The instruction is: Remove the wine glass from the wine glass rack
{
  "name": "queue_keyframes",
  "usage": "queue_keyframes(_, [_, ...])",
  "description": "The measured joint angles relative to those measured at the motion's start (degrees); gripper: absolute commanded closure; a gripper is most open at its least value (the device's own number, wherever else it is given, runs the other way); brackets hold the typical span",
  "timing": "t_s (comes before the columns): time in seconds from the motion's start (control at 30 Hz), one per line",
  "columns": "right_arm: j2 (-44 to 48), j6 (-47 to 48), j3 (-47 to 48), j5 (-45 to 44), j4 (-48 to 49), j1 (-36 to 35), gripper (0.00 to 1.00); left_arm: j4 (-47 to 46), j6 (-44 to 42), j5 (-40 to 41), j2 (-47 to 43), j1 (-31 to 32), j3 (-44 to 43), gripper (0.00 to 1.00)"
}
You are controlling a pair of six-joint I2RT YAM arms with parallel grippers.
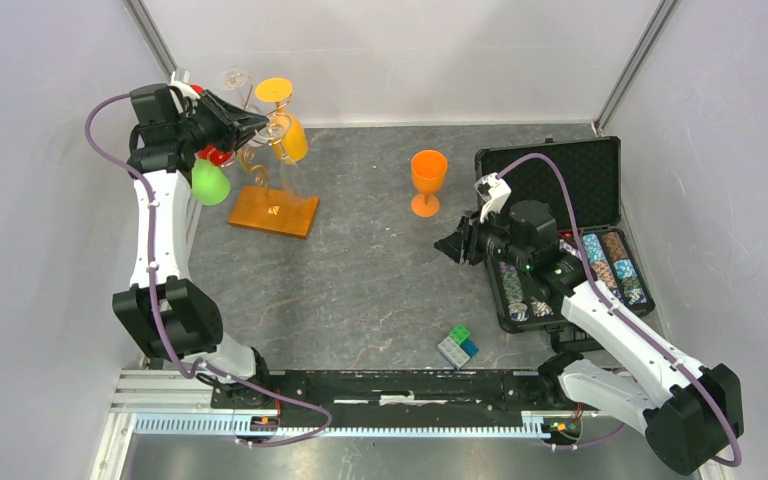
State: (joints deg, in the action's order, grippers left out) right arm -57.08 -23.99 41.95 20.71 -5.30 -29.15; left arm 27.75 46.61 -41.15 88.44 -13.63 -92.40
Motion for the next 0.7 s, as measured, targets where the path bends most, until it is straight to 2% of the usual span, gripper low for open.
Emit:
queue_keyframes(0.13, [0.00, -0.02, -0.31, 0.02, 0.20, 0.00, 0.60, 0.79, -0.90, 0.35, 0.00, 0.00, -0.63, 0.76])
queue_keyframes(0.4, [0.00, -0.02, -0.61, 0.02, 0.63, 0.00, 0.60, 2.14, -1.14, 0.20, -0.04, -0.07, -1.81, 0.97])
queue_keyframes(0.7, [0.00, 0.00, -0.63, 0.02, 0.96, 0.00, 0.60, 0.22, 1.38, -0.44, -1.27, -0.13, -1.44, 0.98])
